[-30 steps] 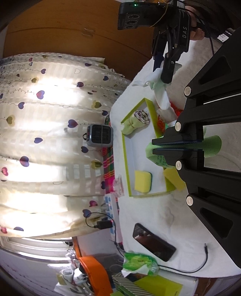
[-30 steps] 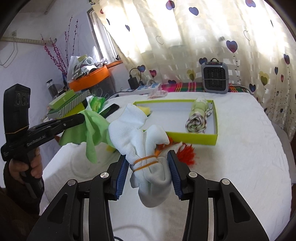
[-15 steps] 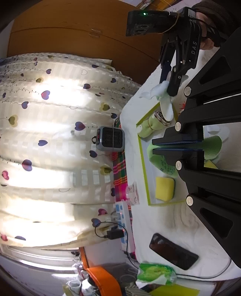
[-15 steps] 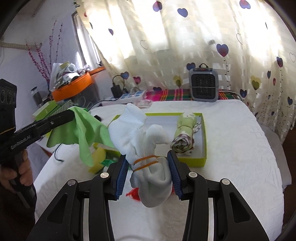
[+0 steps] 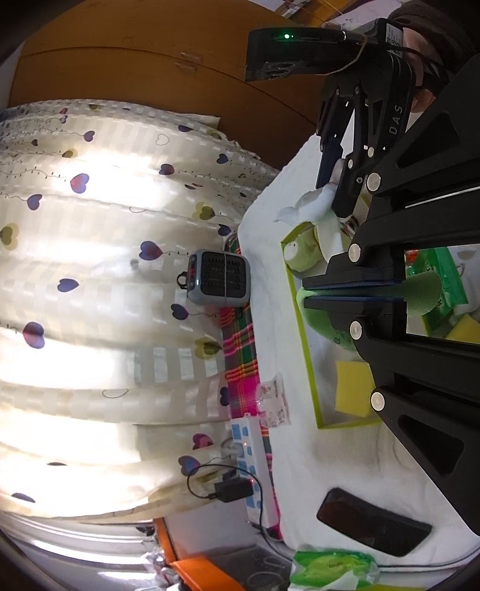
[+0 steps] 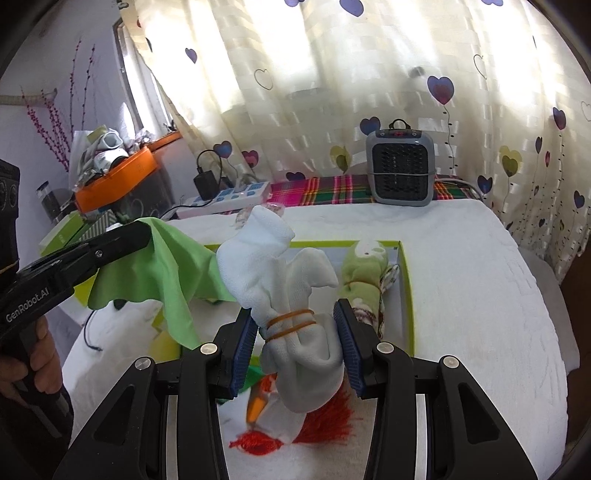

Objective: Organize soft objects
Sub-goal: 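Lift the green cloth and white socks and carry them over the box lid, then lower the cloth and socks into the box beside the rolled towel, then open both tools and withdraw them from the box toward the pile, then grasp the yellow sponge with the left tool while the right tool grasps the green wipes packet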

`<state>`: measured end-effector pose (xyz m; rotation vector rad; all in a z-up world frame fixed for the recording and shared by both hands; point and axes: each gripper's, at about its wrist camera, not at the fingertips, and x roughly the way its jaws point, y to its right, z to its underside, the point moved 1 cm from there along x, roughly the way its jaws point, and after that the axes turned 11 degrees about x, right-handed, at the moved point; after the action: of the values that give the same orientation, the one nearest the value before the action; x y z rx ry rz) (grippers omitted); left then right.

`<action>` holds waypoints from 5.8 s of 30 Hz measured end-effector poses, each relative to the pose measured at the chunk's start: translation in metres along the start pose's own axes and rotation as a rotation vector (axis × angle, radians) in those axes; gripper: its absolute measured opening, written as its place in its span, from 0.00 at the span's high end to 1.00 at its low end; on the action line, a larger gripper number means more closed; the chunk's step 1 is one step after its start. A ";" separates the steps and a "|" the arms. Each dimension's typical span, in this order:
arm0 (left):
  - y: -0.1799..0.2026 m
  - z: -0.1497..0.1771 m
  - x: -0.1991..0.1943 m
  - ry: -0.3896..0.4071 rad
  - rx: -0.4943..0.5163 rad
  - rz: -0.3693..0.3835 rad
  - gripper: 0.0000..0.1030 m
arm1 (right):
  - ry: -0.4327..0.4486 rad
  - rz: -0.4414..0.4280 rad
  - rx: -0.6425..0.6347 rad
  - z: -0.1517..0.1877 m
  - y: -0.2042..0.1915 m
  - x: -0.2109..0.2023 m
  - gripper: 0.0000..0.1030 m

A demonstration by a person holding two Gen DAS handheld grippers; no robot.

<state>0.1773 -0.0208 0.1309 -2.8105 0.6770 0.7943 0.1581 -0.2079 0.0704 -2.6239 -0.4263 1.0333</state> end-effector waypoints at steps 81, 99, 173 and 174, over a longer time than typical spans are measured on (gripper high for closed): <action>-0.025 0.019 0.120 -0.282 -0.032 -0.041 0.56 | -0.039 0.177 -0.129 -0.003 -0.012 0.087 0.50; -0.020 0.027 0.076 -0.227 -0.054 -0.068 0.44 | 0.001 0.166 -0.102 0.007 -0.014 0.057 0.42; -0.068 0.139 -0.004 -0.238 -0.266 0.083 0.36 | -0.123 -0.053 -0.350 0.083 -0.075 0.036 0.39; -0.069 0.139 -0.004 -0.239 -0.271 0.082 0.36 | -0.123 -0.049 -0.348 0.082 -0.074 0.037 0.39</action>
<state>0.1417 0.0770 0.0153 -2.8631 0.6942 1.3025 0.1145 -0.1139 0.0181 -2.8379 -0.7569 1.2027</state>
